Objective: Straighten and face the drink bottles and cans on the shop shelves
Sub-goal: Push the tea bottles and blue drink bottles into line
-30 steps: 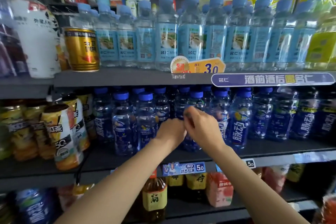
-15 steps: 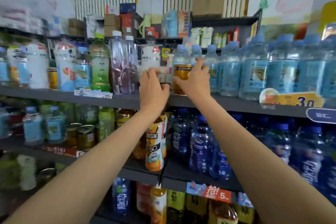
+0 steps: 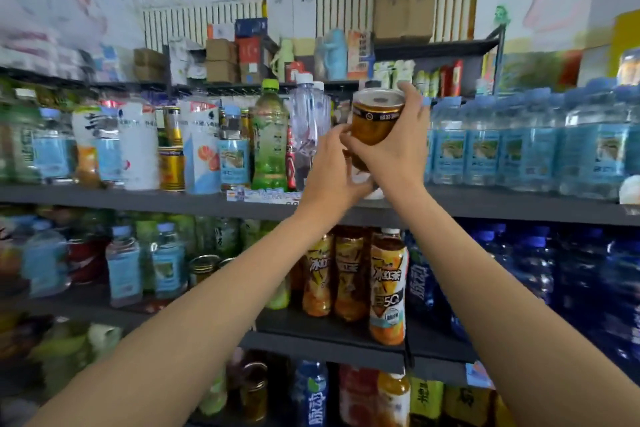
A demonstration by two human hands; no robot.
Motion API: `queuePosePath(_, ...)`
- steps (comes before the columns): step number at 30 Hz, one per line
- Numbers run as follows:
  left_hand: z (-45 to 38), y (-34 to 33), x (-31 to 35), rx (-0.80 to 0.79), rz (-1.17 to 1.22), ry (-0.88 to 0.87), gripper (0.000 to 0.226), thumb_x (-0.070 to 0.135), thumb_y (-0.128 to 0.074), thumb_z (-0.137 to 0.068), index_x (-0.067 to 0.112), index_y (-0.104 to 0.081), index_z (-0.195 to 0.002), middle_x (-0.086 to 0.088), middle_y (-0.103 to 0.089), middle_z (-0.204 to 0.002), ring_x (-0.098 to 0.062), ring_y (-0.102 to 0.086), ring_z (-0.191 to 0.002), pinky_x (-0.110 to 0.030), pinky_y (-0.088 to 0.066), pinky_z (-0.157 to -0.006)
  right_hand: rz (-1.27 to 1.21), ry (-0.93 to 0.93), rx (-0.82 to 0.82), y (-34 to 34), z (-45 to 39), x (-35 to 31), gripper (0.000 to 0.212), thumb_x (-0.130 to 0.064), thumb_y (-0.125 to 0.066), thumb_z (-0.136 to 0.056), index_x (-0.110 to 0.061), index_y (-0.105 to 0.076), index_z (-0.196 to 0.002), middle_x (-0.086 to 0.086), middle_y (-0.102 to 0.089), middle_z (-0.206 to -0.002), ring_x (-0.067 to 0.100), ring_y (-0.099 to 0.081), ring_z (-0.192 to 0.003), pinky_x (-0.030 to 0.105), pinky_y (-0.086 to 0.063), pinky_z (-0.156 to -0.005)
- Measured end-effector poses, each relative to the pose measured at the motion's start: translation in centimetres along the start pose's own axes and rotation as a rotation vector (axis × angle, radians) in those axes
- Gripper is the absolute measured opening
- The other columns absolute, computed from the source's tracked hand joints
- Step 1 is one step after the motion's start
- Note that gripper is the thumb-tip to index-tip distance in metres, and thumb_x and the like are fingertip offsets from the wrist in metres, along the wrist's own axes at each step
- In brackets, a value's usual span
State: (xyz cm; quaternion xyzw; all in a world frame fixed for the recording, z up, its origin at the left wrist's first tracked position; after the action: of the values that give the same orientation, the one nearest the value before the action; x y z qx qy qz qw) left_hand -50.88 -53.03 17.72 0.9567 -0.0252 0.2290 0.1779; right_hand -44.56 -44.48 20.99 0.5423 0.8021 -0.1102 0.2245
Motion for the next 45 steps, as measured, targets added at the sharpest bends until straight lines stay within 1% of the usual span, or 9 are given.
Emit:
queuePosePath(2, 0.5, 3.4, -1.2, 0.081, 0.052, -0.022, 0.077, 0.023, -0.078, -0.066, 0.013, -0.035, -0.129, -0.005, -0.049, -0.123, -0.018, -0.054, -0.108, -0.034, -0.051, -0.09, -0.063, 0.031, 0.005, -2.7, 0.8, -2.7, 0.088, -0.031, -0.08, -0.068, -0.019, -0.028, -0.138, 0.008, -0.038, -0.128, 0.02, -0.045, -0.115, 0.024, -0.042, -0.089)
queuePosePath(6, 1.0, 10.0, -3.9, 0.212, 0.033, 0.037, 0.072, 0.011, -0.078, -0.071, 0.012, -0.035, -0.128, 0.003, -0.05, -0.118, -0.008, -0.052, -0.105, -0.003, -0.042, -0.082, -0.183, 0.141, -0.097, -8.9, 2.8, -6.9, 0.086, -0.031, -0.079, -0.07, -0.016, -0.029, -0.139, 0.009, -0.04, -0.127, 0.018, -0.043, -0.117, 0.025, -0.042, -0.093)
queuePosePath(11, 1.5, 14.9, -8.4, 0.292, -0.015, 0.113, 0.071, 0.022, -0.08, -0.07, 0.019, -0.037, -0.126, 0.003, -0.056, -0.117, -0.016, -0.056, -0.108, -0.03, -0.051, -0.088, -0.349, 0.108, -0.318, -15.0, 3.3, -8.2, 0.093, -0.033, -0.078, -0.072, -0.017, -0.022, -0.145, 0.003, -0.04, -0.138, 0.015, -0.043, -0.126, 0.037, -0.042, -0.105)
queuePosePath(14, 1.1, 17.4, -10.3, 0.362, -0.01, 0.162, 0.064, 0.026, -0.078, -0.073, 0.021, -0.038, -0.122, 0.01, -0.056, -0.106, -0.008, -0.058, -0.097, -0.01, -0.047, -0.073, -0.418, 0.067, -0.453, -17.4, 2.6, -8.6, 0.092, -0.029, -0.077, -0.074, -0.022, -0.02, -0.145, -0.009, -0.05, -0.12, 0.012, -0.053, -0.112, 0.036, -0.049, -0.096)
queuePosePath(20, -0.7, 21.8, -13.0, 0.381, -0.001, 0.15, 0.056, 0.033, -0.078, -0.072, 0.027, -0.038, -0.11, 0.007, -0.058, -0.107, -0.011, -0.059, -0.097, -0.02, -0.047, -0.078, -0.477, -0.011, -0.473, -21.9, 2.0, -9.9, 0.076, -0.023, -0.078, -0.075, -0.019, -0.032, -0.136, 0.003, -0.057, -0.121, 0.011, -0.062, -0.1, 0.024, -0.056, -0.078)
queuePosePath(26, -3.0, 26.7, -16.9, 0.211, -0.057, 0.114, 0.059, 0.033, -0.081, -0.069, 0.025, -0.042, -0.113, 0.017, -0.051, -0.097, 0.0, -0.052, -0.086, -0.009, -0.04, -0.069, -0.312, -0.004, -0.431, -26.5, 1.0, -12.9, 0.075, -0.021, -0.077, -0.075, -0.017, -0.031, -0.134, -0.017, -0.056, -0.087, -0.004, -0.057, -0.078, 0.019, -0.052, -0.074)
queuePosePath(30, -5.0, 30.3, -19.9, 0.192, -0.184, 0.017, 0.067, 0.036, -0.082, -0.065, 0.015, -0.046, -0.118, 0.006, -0.047, -0.106, -0.012, -0.049, -0.101, -0.027, -0.046, -0.083, -0.057, 0.074, -0.317, -30.9, 0.8, -16.2, 0.066, -0.031, -0.077, -0.075, -0.015, -0.041, -0.127, 0.004, -0.048, -0.123, 0.017, -0.05, -0.112, 0.031, -0.044, -0.096)
queuePosePath(39, -8.6, 31.4, -24.9, 0.109, -0.297, 0.013, 0.075, 0.064, -0.07, -0.064, 0.014, -0.05, -0.116, -0.007, -0.055, -0.117, -0.029, -0.045, -0.116, -0.049, -0.036, -0.099, 0.44, 0.005, -0.314, -36.4, -2.7, -19.9, 0.045, -0.04, -0.074, -0.075, -0.014, -0.045, -0.099, 0.009, -0.058, -0.112, 0.027, -0.053, -0.105, 0.035, -0.044, -0.082)
queuePosePath(45, -7.2, 32.6, -26.3, 0.079, -0.637, -0.286, 0.028, 0.032, -0.049, -0.093, 0.02, -0.063, -0.114, 0.005, -0.06, -0.119, -0.021, -0.038, -0.119, -0.033, -0.013, -0.099, 0.61, 0.028, -0.363, -38.0, -3.6, -19.2, 0.067, -0.031, -0.07, -0.081, -0.006, -0.037, -0.134, 0.005, -0.051, -0.094, 0.026, -0.055, -0.095, 0.029, -0.038, -0.064)
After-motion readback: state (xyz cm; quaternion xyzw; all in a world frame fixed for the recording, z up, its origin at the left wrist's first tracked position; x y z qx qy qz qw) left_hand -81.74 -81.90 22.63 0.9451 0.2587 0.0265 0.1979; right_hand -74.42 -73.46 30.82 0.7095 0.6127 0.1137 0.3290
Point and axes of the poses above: each hand's wrist, its own z-axis away from the middle knuckle, its own y-axis out of the back of the hand, x = y × z, the point moved 5 cm from there along -z, towards the middle knuckle
